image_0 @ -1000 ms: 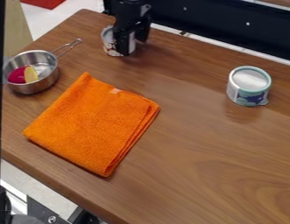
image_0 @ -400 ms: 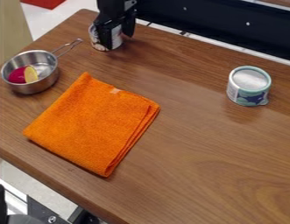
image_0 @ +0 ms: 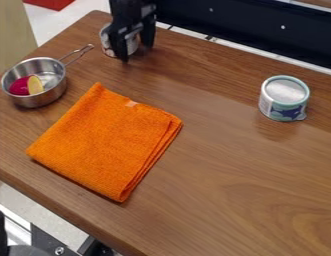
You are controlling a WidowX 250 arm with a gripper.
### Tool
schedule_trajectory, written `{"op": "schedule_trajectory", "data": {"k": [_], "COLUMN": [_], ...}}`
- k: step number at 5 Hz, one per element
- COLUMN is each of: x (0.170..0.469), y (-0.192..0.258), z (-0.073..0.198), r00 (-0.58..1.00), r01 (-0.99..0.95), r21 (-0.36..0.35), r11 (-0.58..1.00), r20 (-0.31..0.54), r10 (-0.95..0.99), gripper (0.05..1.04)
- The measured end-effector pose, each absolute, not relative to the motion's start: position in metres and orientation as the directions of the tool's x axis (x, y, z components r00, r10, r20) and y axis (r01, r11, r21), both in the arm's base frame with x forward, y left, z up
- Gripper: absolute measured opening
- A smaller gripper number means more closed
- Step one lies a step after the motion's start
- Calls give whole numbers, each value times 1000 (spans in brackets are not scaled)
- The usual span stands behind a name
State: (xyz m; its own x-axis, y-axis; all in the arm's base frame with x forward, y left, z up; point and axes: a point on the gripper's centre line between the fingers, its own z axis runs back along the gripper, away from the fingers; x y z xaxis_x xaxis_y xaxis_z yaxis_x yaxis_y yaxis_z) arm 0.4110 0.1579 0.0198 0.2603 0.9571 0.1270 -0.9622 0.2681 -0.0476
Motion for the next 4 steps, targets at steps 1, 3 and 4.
{"op": "schedule_trajectory", "data": {"k": [1, 3, 4], "x": [411, 390, 370], "y": [141, 94, 76], "z": [42, 66, 71], "r00": [300, 592, 771], "r01": [-945, -773, -583], "r21": [-95, -142, -130], "r11": [314, 619, 802], "r20": [133, 188, 222], "r10": [944, 783, 596], "gripper": [998, 998, 998]}}
